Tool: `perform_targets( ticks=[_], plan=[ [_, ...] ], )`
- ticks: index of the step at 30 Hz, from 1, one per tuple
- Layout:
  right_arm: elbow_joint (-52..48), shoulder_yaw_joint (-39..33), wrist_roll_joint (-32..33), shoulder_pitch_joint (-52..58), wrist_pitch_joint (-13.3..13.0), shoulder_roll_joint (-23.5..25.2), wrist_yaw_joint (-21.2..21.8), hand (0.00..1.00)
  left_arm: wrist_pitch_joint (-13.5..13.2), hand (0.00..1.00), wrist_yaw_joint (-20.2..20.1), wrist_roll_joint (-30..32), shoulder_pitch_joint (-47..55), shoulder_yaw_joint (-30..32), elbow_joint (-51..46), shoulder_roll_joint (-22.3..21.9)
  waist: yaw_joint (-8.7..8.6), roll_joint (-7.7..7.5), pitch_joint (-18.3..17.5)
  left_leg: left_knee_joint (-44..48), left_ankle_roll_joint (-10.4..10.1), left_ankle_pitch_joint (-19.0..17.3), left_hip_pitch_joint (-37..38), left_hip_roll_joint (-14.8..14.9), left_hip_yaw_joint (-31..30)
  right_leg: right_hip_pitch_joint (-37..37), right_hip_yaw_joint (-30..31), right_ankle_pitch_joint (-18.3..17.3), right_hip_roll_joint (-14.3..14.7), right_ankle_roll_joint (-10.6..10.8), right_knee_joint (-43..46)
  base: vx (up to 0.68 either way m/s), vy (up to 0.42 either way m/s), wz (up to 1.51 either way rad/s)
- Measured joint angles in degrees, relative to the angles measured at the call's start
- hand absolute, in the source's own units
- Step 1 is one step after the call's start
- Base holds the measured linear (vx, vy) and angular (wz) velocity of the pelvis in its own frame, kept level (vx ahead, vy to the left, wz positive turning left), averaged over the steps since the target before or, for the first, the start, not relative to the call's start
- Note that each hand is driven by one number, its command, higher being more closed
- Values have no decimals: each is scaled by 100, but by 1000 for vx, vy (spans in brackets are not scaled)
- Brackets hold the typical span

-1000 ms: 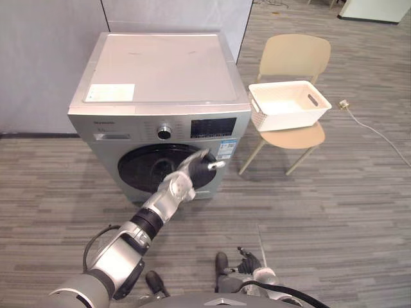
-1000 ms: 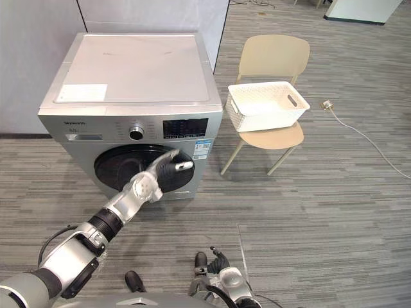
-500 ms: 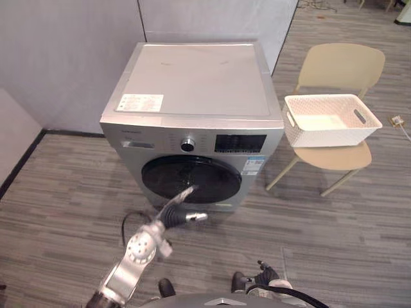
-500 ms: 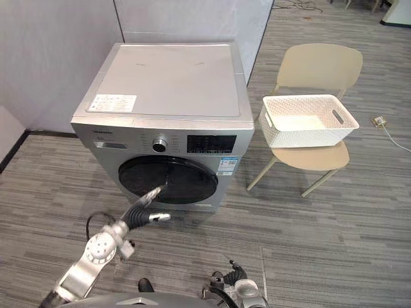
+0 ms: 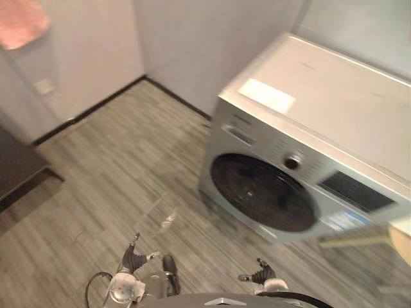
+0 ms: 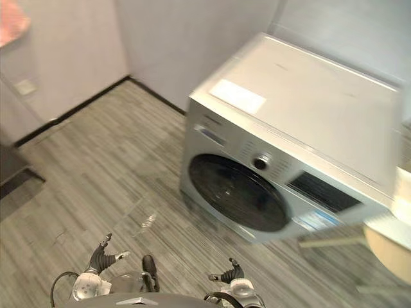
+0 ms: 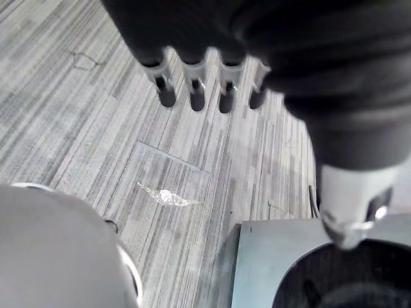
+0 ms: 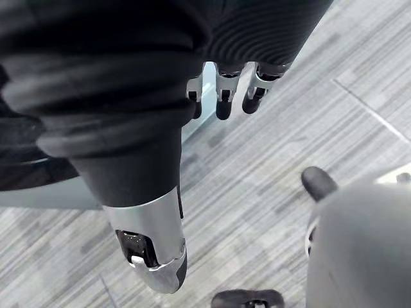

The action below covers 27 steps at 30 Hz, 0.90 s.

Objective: Pick up the laundry basket with both hands and put the clothes into the washing machine.

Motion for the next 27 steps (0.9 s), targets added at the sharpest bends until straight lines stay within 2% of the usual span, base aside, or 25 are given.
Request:
perform_targets(
  ticks=[1,2,3,4,5,6,7,8,10,11,12,14,15,16,17,18,19,21,23,24,25,26,27],
  plan=[
    [-57,-86,151,8,-6,5,-35,0,-19,0,13,-123,22,27,-3,-43,52,89,67,-106,22,4,245,-79,-201,-317,433,-4,-355,-643,1154,190,308,85],
    [-130,-162,224,-2,-12,23,-63,0,-14,0,10,-158,22,11,6,-29,10,135,118,-184,41,8,396,-121,-428,-613,1074,-347,-321,-892,1945,164,245,58],
    [-146,-163,230,0,-13,29,-64,0,-13,0,8,-163,22,11,6,-23,3,130,120,-198,48,16,420,-127,-461,-649,1155,-397,-293,-882,2031,139,140,90],
    [-279,-243,279,24,-56,114,-90,0,-13,0,-6,-272,57,13,16,40,-55,181,197,-430,105,112,664,-183,-810,-1107,2134,-981,238,-684,2710,177,114,128],
    [-478,-263,312,83,-65,183,-103,0,-19,0,-60,-370,75,23,27,69,-112,91,244,-643,62,172,940,-313,-1242,-1409,2869,-1438,905,-634,2868,220,80,171],
    [-580,-263,355,177,-106,192,-99,0,-21,0,-147,-380,70,32,29,58,-110,42,246,-747,62,192,1080,-422,-1492,-1605,3221,-1664,1242,-677,2811,191,28,149],
    [-687,-261,389,248,-125,193,-99,0,-31,0,-215,-402,64,37,33,33,-115,20,249,-801,55,196,1165,-499,-1651,-1740,3484,-1776,1436,-677,2748,233,12,165],
    [-845,-265,533,387,-139,172,-95,0,-47,0,-374,-484,28,92,89,-91,-149,18,257,-752,62,-22,1228,-629,-1976,-2011,4170,-1926,1820,-675,2475,196,5,156],
    [-909,-260,601,561,-161,158,-89,0,-50,0,-560,-492,-27,222,204,-221,-196,61,319,-392,-11,-252,1284,-622,-2085,-2128,4880,-1939,2054,-632,2102,242,-23,189],
    [-891,-265,602,617,-141,159,-85,0,-48,0,-622,-501,-37,238,242,-242,-198,60,324,-277,6,-315,1317,-666,-2246,-2118,5014,-1920,2077,-610,1972,238,-42,199],
    [-894,-260,608,767,-121,177,-83,0,-49,0,-680,-538,-91,257,225,-244,-127,25,308,-5,-23,-395,1337,-728,-2530,-2068,5141,-1781,2076,-601,1606,336,-91,173],
    [-898,-274,612,790,-116,252,-106,0,-44,0,-758,-539,-119,290,221,-234,-75,-78,291,327,-221,-512,1371,-784,-2715,-1903,4900,-1285,1940,-608,823,401,-137,158],
    [-909,-264,602,813,-117,285,-80,0,-45,0,-779,-538,-162,314,204,-231,-44,-152,256,560,-475,-681,1317,-789,-2815,-1811,4684,-628,1909,-624,210,377,-165,127],
    [-912,-267,597,778,-121,222,-63,0,-26,0,-786,-539,-185,358,217,-315,0,-104,234,821,-645,-853,1287,-669,-2906,-1576,4437,-595,1941,-542,123,372,-165,108],
    [-925,-267,596,776,-124,201,-62,0,-28,0,-791,-539,-168,363,208,-343,36,-57,229,908,-716,-903,1268,-598,-2900,-1477,4294,-591,1954,-569,65,328,-153,98],
    [-992,-269,592,774,-127,154,-43,0,-31,0,-852,-589,-153,418,177,-468,21,66,231,1089,-757,-1102,1223,-367,-2586,-1259,4025,-612,2005,-635,-76,272,-147,106],
    [-1111,-309,588,774,-123,135,-42,0,-30,0,-907,-593,-155,423,164,-584,-37,121,308,1258,-818,-1267,1190,24,-2087,-997,3750,-651,2036,-688,-222,225,-140,114],
    [-1119,-328,587,763,-122,160,-42,0,-29,0,-919,-595,-147,421,98,-632,-25,127,314,1383,-848,-1378,1146,456,-1526,-757,3644,-666,2005,-708,-362,144,-73,88],
    [-1123,-321,592,710,-121,187,-42,0,-35,0,-918,-610,-143,444,-14,-629,65,20,379,1497,-793,-1419,950,888,-809,-575,3537,-702,1827,-662,-449,85,61,69],
    [-1125,-318,594,669,-119,189,-41,0,-39,0,-918,-648,-142,447,-25,-634,104,60,359,1138,-824,-1293,930,1022,-528,-584,3512,-751,1739,-567,-408,42,132,37],
    [-1128,-314,595,656,-119,181,-40,0,-37,0,-918,-649,-121,453,-18,-650,121,153,329,859,-872,-894,965,1108,-441,-601,3509,-773,1761,-500,-397,-2,143,-2],
    [-1126,-259,596,598,-116,294,-32,0,-30,0,-907,-702,-129,488,-11,-587,186,105,276,786,-826,-901,1055,951,-297,-617,3610,-791,1644,-416,-419,-4,120,-21],
    [-1127,-224,590,601,-119,394,-27,0,-27,0,-908,-700,-114,496,-2,-516,191,59,265,742,-806,-888,1083,894,-239,-607,3631,-791,1588,-416,-422,8,171,-36]
  ],
)
